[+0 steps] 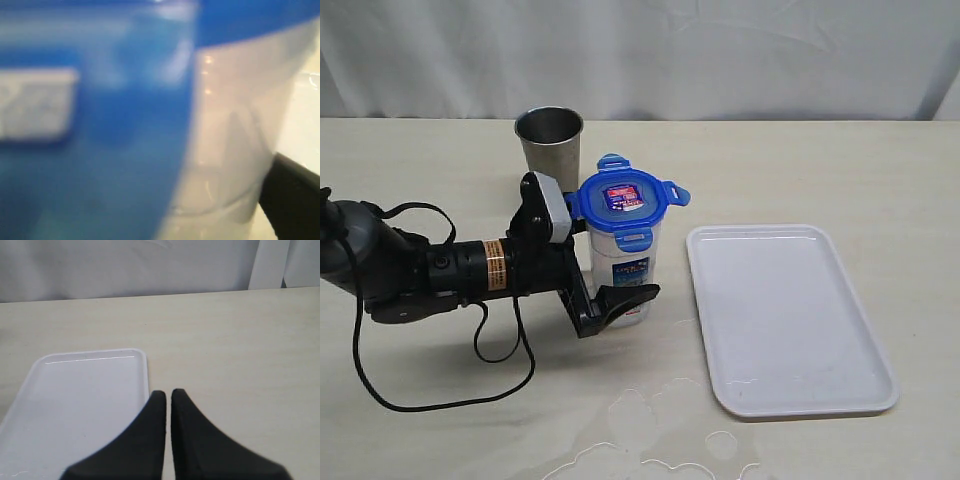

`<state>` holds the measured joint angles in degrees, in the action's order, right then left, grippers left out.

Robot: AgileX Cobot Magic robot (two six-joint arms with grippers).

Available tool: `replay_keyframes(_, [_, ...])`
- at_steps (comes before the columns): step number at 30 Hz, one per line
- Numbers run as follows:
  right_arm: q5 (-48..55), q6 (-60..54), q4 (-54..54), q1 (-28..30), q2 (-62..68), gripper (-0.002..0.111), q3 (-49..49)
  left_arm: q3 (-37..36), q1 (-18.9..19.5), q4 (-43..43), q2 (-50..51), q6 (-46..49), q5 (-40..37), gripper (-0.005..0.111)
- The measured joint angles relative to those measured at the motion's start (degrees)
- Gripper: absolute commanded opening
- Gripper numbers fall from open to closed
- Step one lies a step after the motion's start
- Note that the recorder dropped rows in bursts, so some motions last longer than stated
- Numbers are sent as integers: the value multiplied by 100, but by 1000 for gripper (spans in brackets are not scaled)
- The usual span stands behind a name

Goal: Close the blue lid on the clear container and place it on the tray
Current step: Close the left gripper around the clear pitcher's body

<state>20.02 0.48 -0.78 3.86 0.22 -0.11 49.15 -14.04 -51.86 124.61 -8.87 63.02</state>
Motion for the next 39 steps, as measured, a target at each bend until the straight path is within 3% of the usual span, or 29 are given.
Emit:
replay_keyframes(15, [0, 0, 0, 0, 0, 4, 0, 6, 0, 0, 13, -13, -32, 105])
replay_keyframes(25, [0, 0, 0, 0, 0, 4, 0, 6, 0, 0, 13, -736, -32, 105])
replay_keyframes(39, [0, 0, 0, 0, 0, 4, 0, 6, 0, -47, 13, -816, -32, 104])
